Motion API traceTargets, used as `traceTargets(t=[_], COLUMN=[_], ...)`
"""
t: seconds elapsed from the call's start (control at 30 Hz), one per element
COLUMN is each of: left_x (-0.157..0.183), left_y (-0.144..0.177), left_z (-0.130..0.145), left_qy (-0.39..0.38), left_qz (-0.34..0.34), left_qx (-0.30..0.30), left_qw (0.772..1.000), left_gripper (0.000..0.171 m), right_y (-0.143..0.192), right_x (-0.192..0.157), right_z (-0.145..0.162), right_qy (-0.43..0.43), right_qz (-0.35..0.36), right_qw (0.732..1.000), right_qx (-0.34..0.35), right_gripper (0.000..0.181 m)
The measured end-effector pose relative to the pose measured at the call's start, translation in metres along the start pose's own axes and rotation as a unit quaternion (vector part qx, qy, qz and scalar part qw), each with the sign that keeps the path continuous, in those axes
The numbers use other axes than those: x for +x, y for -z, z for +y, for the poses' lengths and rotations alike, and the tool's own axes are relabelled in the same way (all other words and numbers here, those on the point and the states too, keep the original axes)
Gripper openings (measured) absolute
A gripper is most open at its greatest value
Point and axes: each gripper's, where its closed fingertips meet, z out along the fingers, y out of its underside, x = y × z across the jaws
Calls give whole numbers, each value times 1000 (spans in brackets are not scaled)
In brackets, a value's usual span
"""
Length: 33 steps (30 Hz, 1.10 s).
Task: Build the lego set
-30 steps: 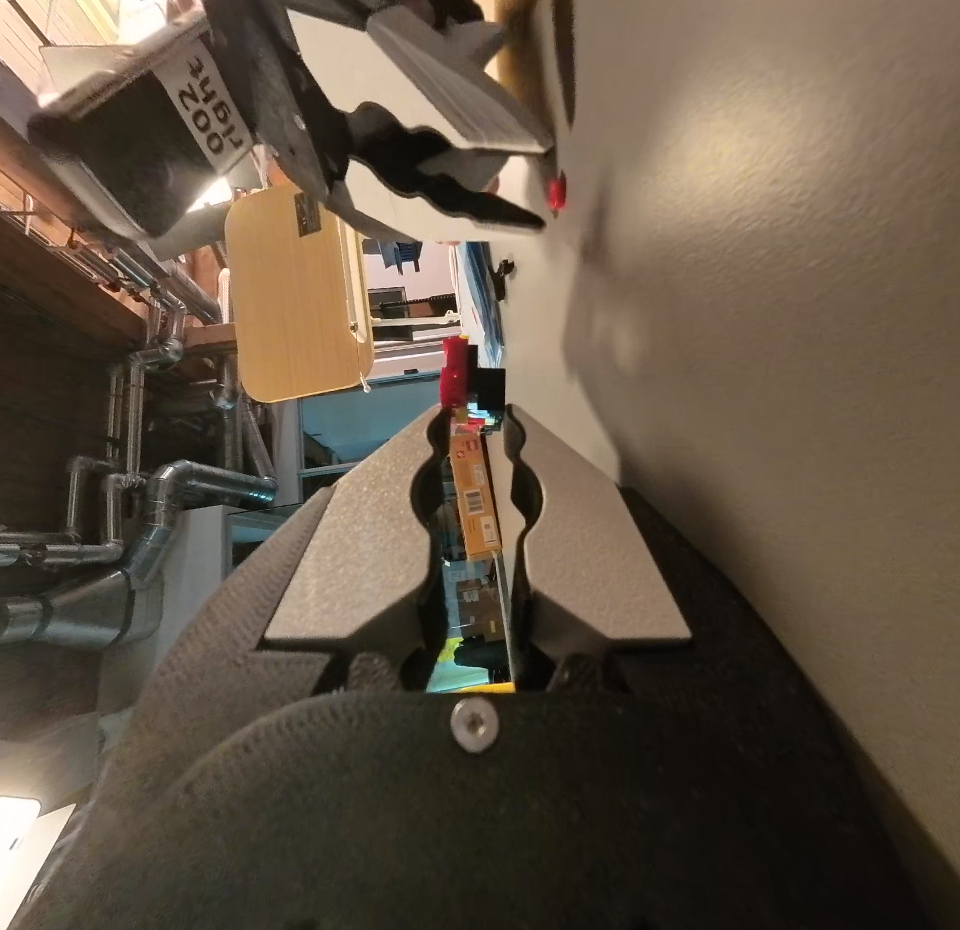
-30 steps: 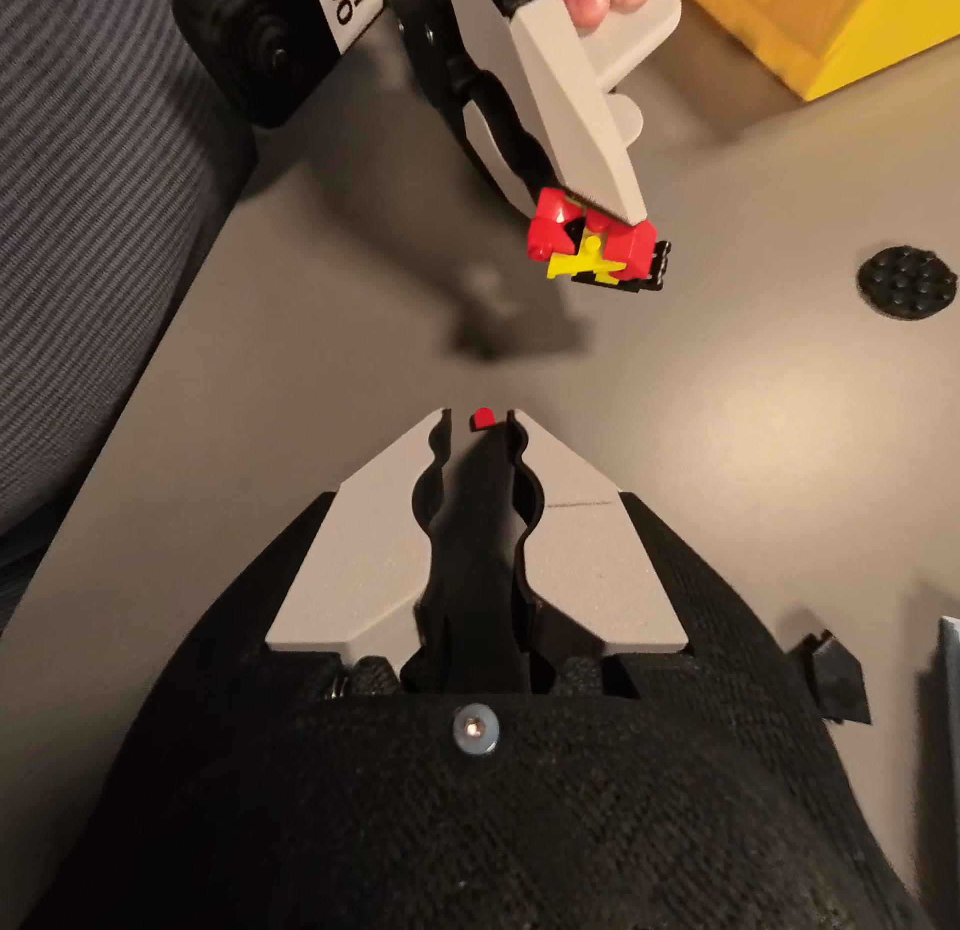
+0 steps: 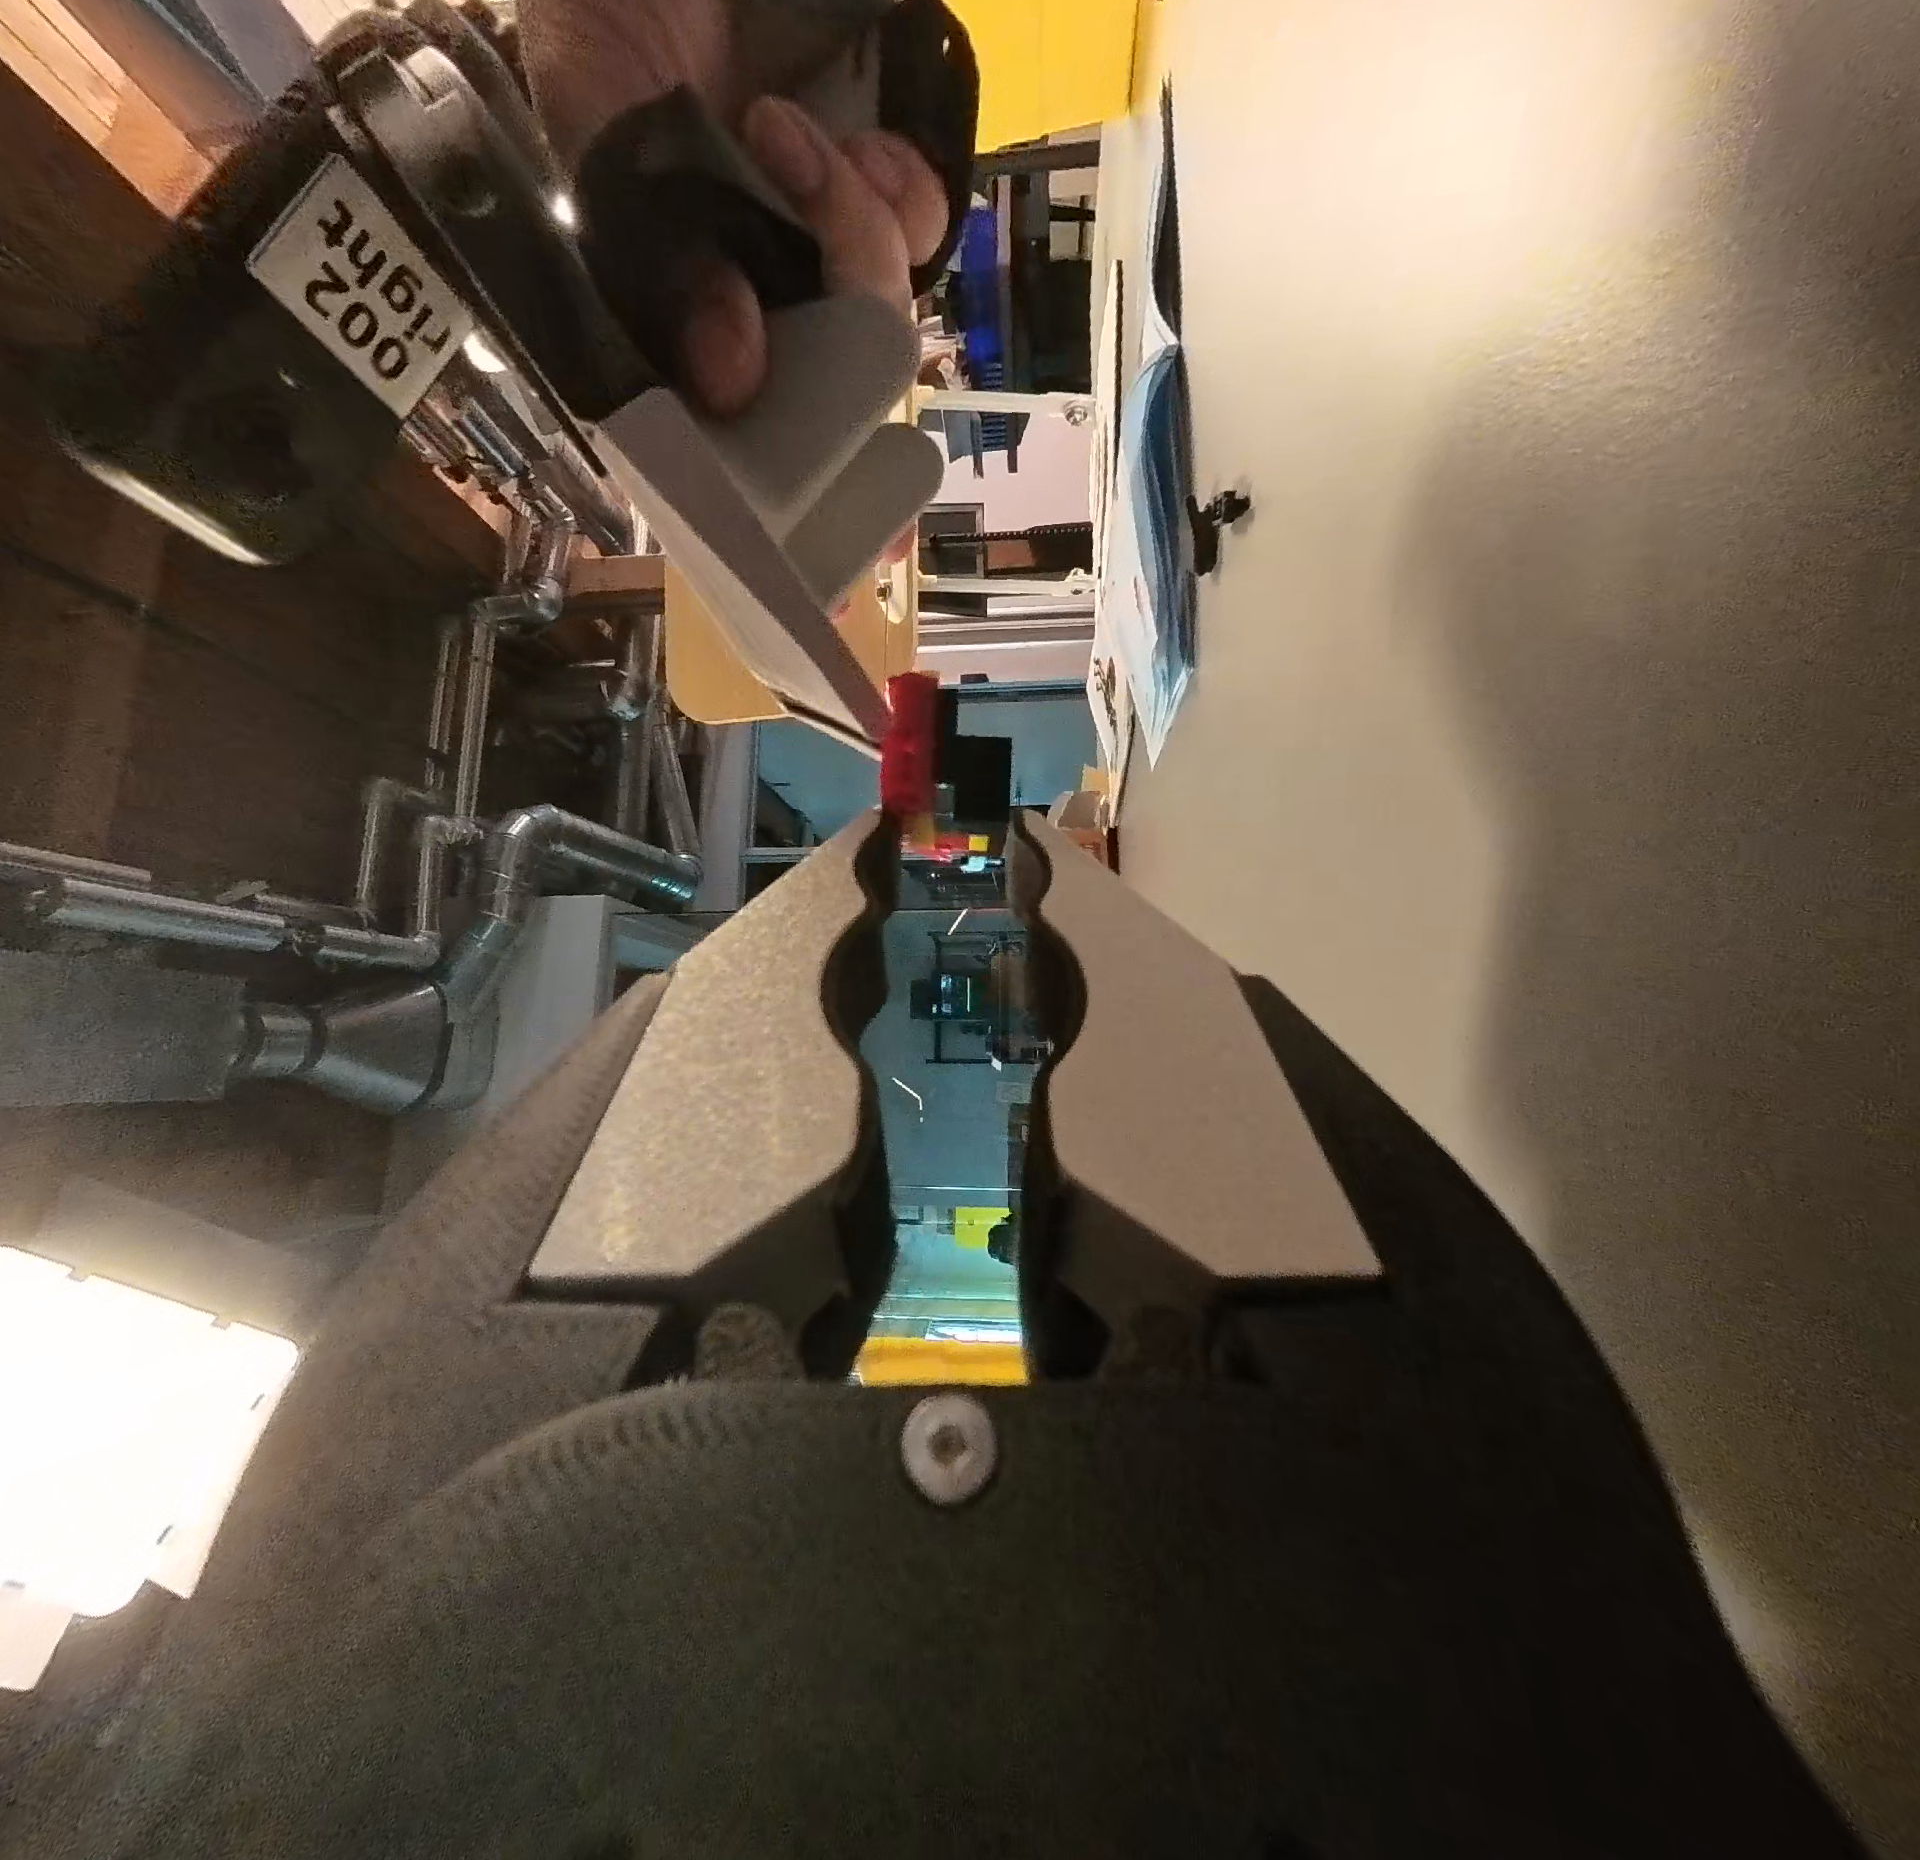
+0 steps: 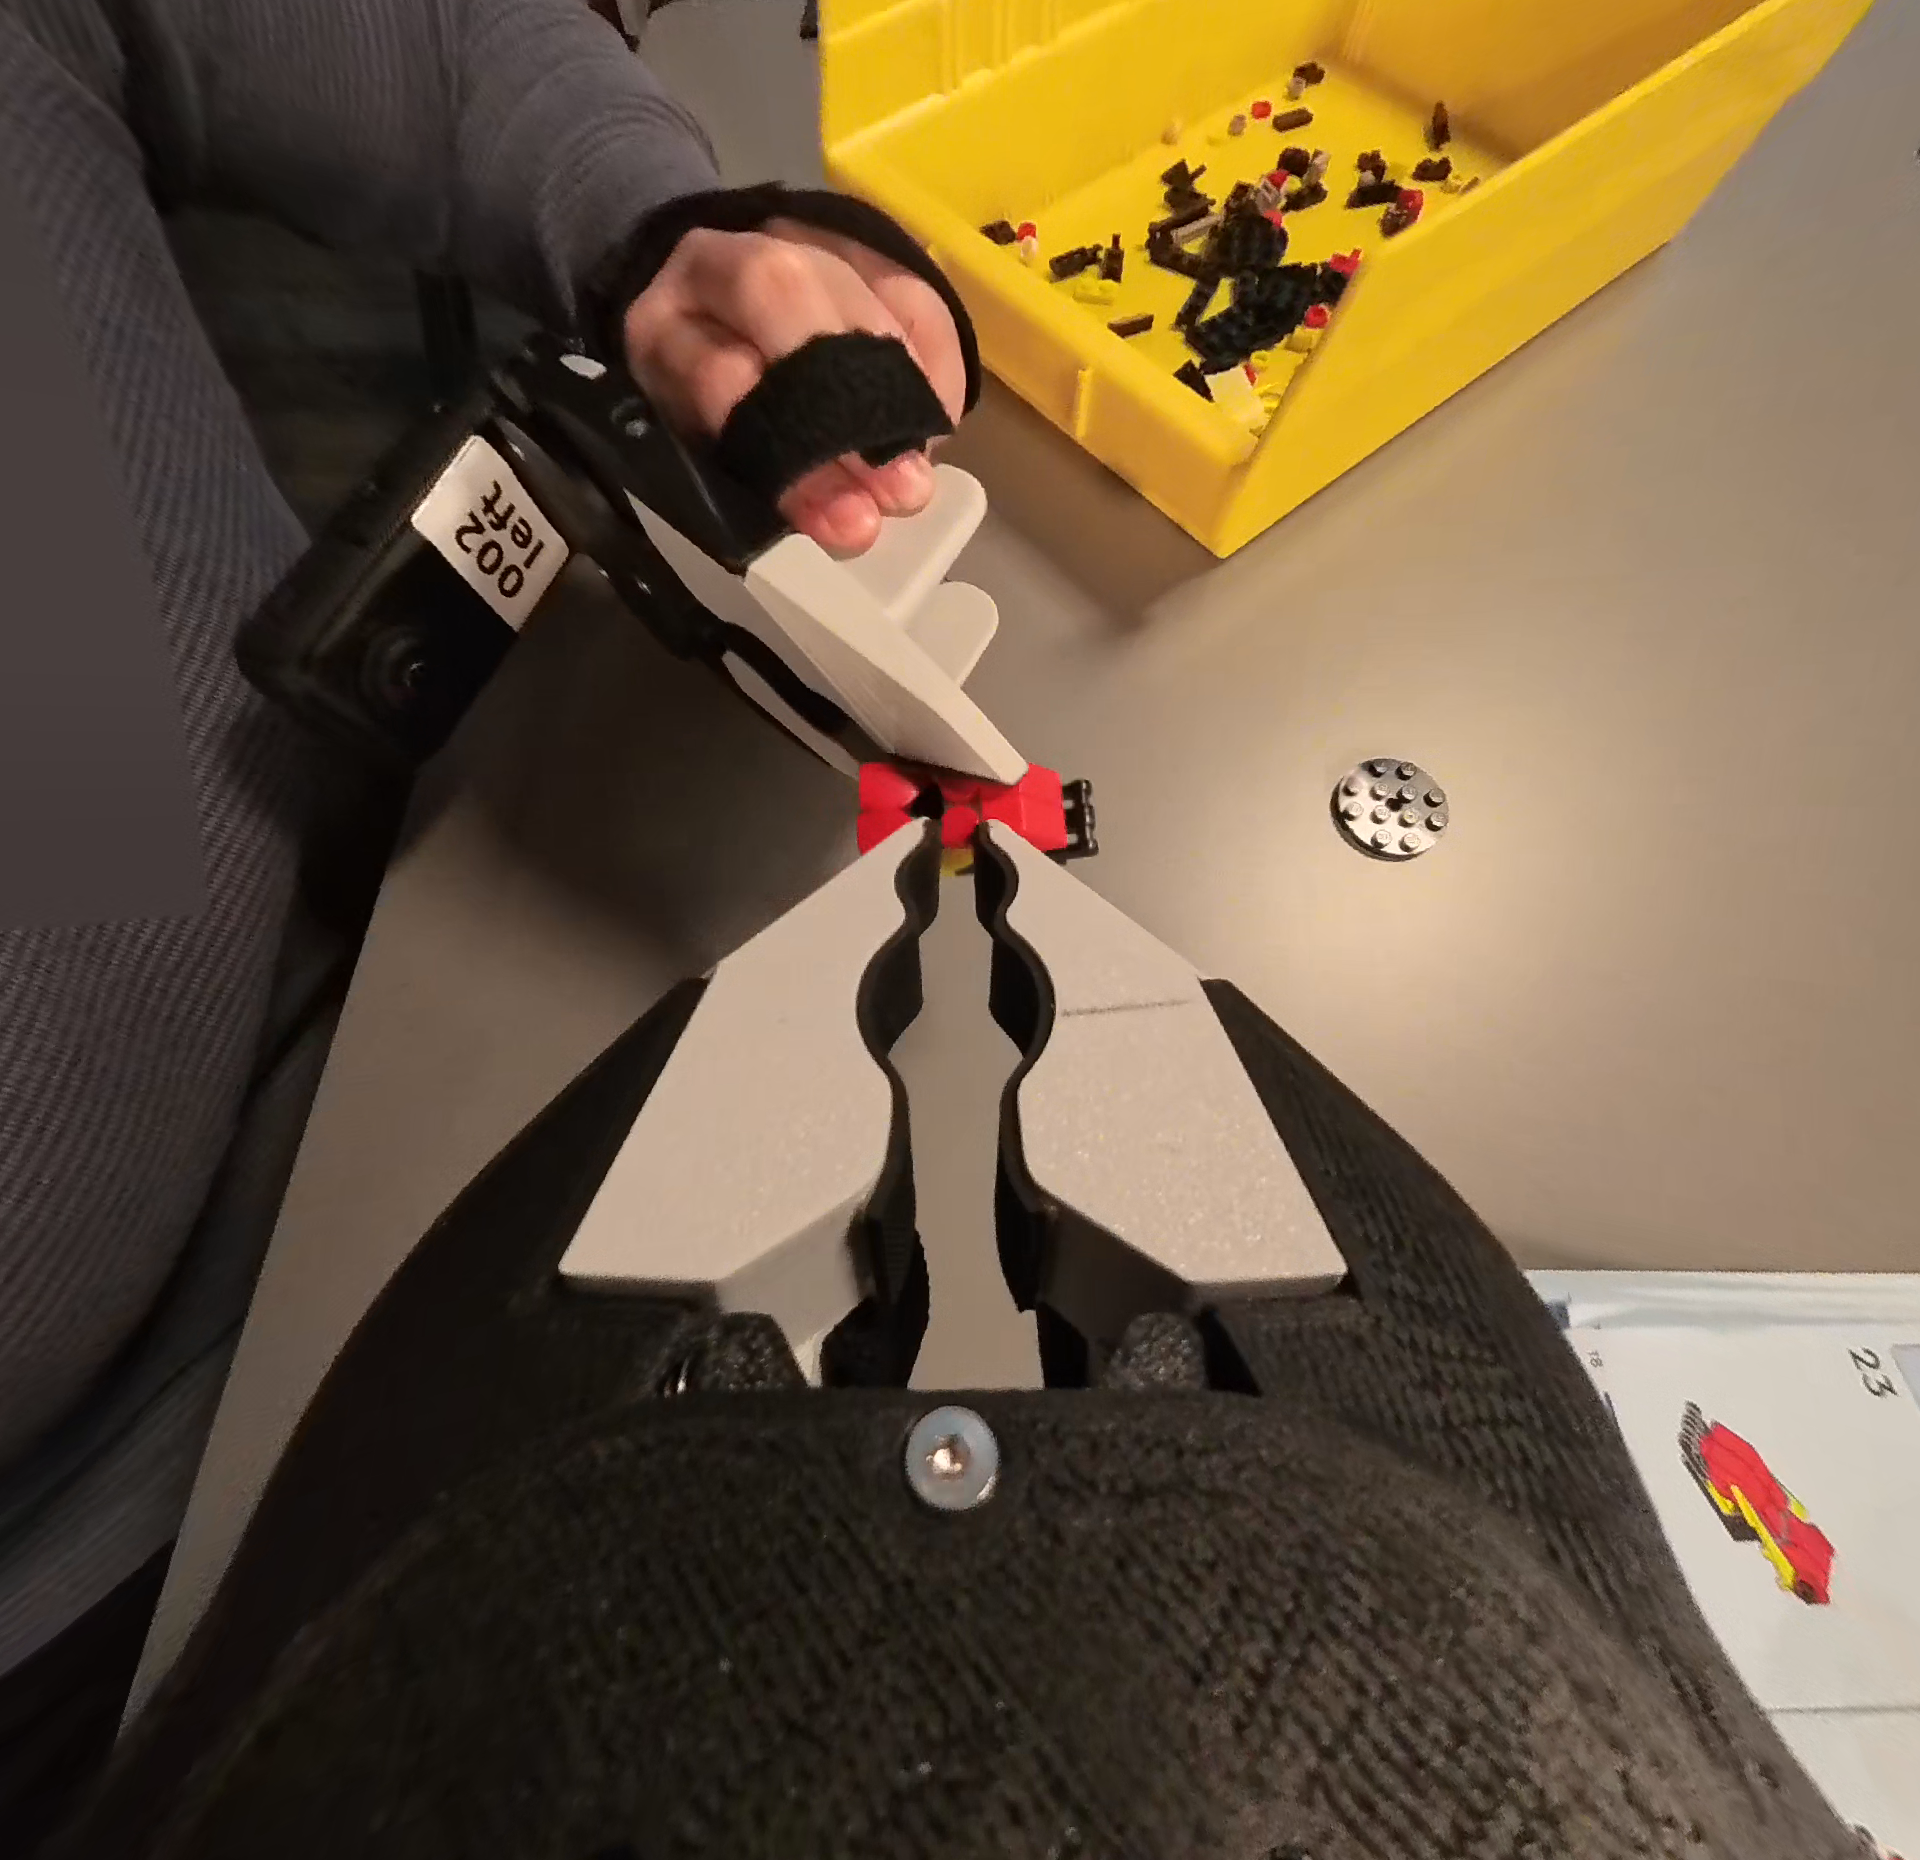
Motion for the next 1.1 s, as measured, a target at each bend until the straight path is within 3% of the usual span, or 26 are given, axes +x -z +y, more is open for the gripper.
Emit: traceTargets(t=[1.1], left_x=[9], left_y=[-2], left_z=[4], left_qy=[-3], left_qz=[25], left_qx=[1], left_qw=[1000], left_gripper=[19], right_y=[-6], right_x=[2], right_z=[6], right_qy=[39], right_qz=[18], right_qw=[999], right_qx=[-16], right_gripper=[9])
